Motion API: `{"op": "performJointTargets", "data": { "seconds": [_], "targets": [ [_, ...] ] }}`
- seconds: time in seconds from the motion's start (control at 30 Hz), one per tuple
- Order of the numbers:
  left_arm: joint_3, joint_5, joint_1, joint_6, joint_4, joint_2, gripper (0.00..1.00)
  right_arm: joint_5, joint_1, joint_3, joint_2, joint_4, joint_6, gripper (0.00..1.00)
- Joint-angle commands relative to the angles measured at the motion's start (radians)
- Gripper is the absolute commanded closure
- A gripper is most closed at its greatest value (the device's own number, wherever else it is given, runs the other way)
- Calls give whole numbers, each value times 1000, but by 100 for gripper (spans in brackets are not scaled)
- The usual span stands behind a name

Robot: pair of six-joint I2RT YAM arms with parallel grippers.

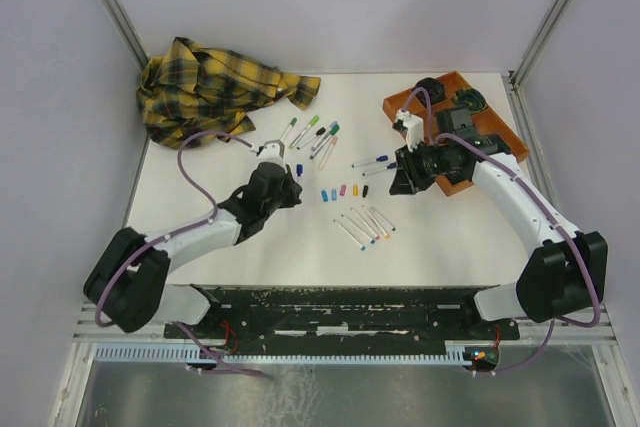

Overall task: Open the pen caps
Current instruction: Pick up the pen from the center of the board.

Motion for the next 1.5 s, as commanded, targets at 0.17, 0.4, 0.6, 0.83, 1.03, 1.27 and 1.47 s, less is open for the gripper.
{"op": "performJointTargets", "data": {
  "seconds": [0.17,0.4,0.6,0.83,1.03,1.27,1.47],
  "targets": [
    [-236,254,-112,-150,666,-232,97,-377,-3,-112,-82,313,201,65],
    [-289,165,-256,-173,1002,-196,97,-459,-4,-431,-186,1126,734,54],
    [-314,68,-326,-144,1250,-115,97,-484,2,-488,-188,1379,884,51],
    [-292,27,-363,-107,1369,-36,97,-504,45,-513,-181,1523,968,50],
    [-282,22,-369,-89,1422,-12,97,-517,97,-504,-176,1492,924,50],
    [-280,32,-372,-85,1432,-13,97,-503,141,-469,-177,1299,774,50],
    [-271,49,-378,-91,1448,6,97,-495,152,-465,-173,1282,762,50]
  ]
}}
